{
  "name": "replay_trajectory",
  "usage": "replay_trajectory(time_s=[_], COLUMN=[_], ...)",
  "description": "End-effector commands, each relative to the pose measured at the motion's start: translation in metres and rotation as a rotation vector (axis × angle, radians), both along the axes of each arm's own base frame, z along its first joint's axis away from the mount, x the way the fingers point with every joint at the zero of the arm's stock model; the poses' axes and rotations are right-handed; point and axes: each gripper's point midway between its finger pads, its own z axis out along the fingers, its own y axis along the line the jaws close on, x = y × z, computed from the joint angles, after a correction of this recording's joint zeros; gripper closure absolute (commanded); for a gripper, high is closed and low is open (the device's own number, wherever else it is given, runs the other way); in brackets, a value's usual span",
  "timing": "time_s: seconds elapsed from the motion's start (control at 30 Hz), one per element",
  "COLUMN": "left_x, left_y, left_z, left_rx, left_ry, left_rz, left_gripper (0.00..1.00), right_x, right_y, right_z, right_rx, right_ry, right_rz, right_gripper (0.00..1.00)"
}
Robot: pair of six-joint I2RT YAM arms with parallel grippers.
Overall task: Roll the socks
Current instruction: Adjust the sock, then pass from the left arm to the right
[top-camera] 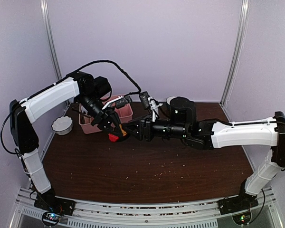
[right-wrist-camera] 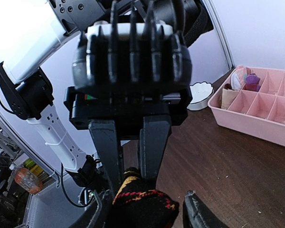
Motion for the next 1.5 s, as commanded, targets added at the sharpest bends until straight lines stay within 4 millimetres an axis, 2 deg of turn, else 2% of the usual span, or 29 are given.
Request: replay_trajectory(time_s=[0.0, 0.1, 0.13, 0.17, 0.23, 0.27, 0.37, 0.47, 0.57, 0.67, 0.73, 0.8, 0.87, 1.0, 1.2, 1.27, 1.3, 1.37, 1.47], left_x=[0.0, 0.001, 0.0, 0.0, 0.0, 0.0, 0.0, 0.0, -0.001, -0.002, -0.003, -0.004, -0.005, -0.007, -0.005, -0.005, -0.004, -0.001, 0.0], left_y=[-0.001, 0.0, 0.0, 0.001, 0.001, 0.001, 0.002, 0.001, 0.001, 0.001, 0.002, 0.004, 0.004, 0.004, 0.002, 0.002, 0.001, 0.001, 0.001], left_z=[0.011, 0.012, 0.012, 0.012, 0.011, 0.011, 0.009, 0.008, 0.007, 0.008, 0.007, 0.007, 0.005, 0.004, 0.006, 0.006, 0.005, 0.003, 0.004], left_rx=[-0.036, -0.036, -0.034, -0.033, -0.029, -0.028, -0.024, -0.023, -0.025, -0.027, -0.027, -0.025, -0.018, -0.012, -0.021, -0.019, -0.016, -0.001, 0.002], left_ry=[-0.015, -0.019, -0.022, -0.025, -0.028, -0.027, -0.023, -0.02, -0.019, -0.017, -0.019, -0.026, -0.032, -0.035, -0.034, -0.038, -0.041, -0.044, -0.04], left_rz=[-0.011, -0.011, -0.013, -0.015, -0.016, -0.017, -0.018, -0.02, -0.021, -0.027, -0.034, -0.04, -0.046, -0.053, -0.053, -0.053, -0.051, -0.034, -0.01], left_gripper=[1.0, 1.0, 1.0, 1.0, 1.0, 1.0, 1.0, 1.0, 1.0, 1.0, 1.0, 1.0, 1.0, 1.0, 1.0, 1.0, 1.0, 0.82, 0.6], right_x=[-0.008, -0.009, -0.009, -0.01, -0.012, -0.014, -0.015, -0.02, -0.017, -0.013, -0.012, -0.01, -0.009, -0.008, -0.006, -0.007, -0.007, -0.006, -0.001], right_y=[0.009, 0.012, 0.013, 0.014, 0.013, 0.012, 0.009, 0.013, 0.014, 0.013, 0.011, 0.011, 0.008, 0.005, 0.009, 0.01, 0.01, 0.009, -0.001], right_z=[-0.019, -0.022, -0.025, -0.027, -0.028, -0.024, -0.013, -0.012, -0.018, -0.015, -0.012, -0.01, -0.007, 0.0, -0.005, -0.006, -0.006, -0.003, 0.008], right_rx=[-0.053, -0.07, -0.081, -0.085, -0.065, -0.047, 0.004, -0.002, -0.02, 0.001, 0.017, 0.027, 0.042, 0.063, 0.051, 0.058, 0.061, 0.073, 0.12], right_ry=[0.054, 0.069, 0.081, 0.092, 0.104, 0.102, 0.102, 0.113, 0.126, 0.12, 0.123, 0.132, 0.138, 0.124, 0.15, 0.154, 0.154, 0.144, 0.093], right_rz=[0.068, 0.091, 0.104, 0.116, 0.141, 0.151, 0.171, 0.207, 0.201, 0.188, 0.185, 0.185, 0.187, 0.184, 0.187, 0.198, 0.199, 0.189, 0.138], right_gripper=[0.52, 0.64, 0.64, 0.61, 0.46, 0.44, 0.41, 0.41, 0.51, 0.66, 0.72, 0.68, 0.52, 0.51, 0.67, 0.85, 0.98, 1.0, 1.0])
